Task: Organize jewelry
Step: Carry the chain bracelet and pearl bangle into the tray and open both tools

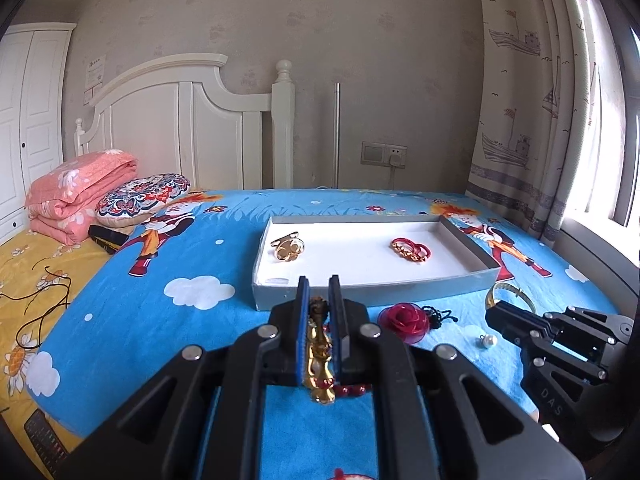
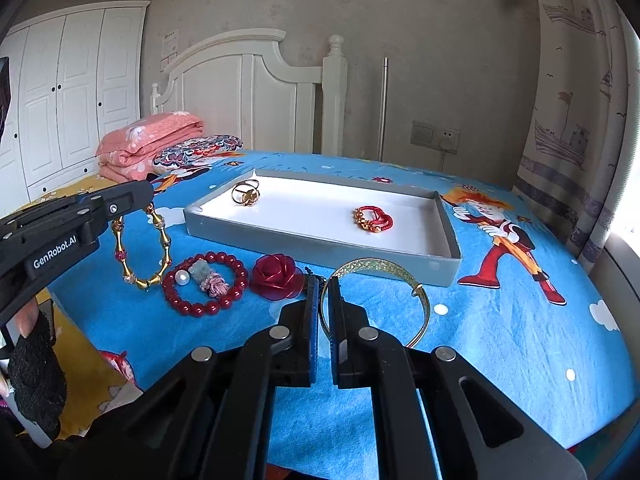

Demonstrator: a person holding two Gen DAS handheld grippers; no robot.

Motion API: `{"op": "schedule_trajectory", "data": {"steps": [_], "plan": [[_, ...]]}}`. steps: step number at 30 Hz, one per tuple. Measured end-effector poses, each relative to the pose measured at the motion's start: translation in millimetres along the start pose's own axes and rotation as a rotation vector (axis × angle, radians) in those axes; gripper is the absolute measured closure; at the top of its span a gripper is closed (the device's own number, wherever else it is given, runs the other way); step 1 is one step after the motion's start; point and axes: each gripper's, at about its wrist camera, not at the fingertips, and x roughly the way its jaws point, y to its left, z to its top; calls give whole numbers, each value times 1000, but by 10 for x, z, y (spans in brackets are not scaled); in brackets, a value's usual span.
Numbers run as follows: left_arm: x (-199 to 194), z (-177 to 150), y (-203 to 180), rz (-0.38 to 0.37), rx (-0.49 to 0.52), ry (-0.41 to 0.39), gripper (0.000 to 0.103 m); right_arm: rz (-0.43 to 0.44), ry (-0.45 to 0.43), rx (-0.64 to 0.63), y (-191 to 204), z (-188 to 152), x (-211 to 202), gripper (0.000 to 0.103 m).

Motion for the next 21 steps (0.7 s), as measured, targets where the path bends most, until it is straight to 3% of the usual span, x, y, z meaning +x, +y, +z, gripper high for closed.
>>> {"op": "schedule_trajectory", "data": {"steps": [9,21], "plan": [[109,49,-111,5,21,16,94,-17,-12,3,-60,241,84,97],[478,653,-237,-2,68,-24,94,-3,13,22,-195,710,476,97]]}}
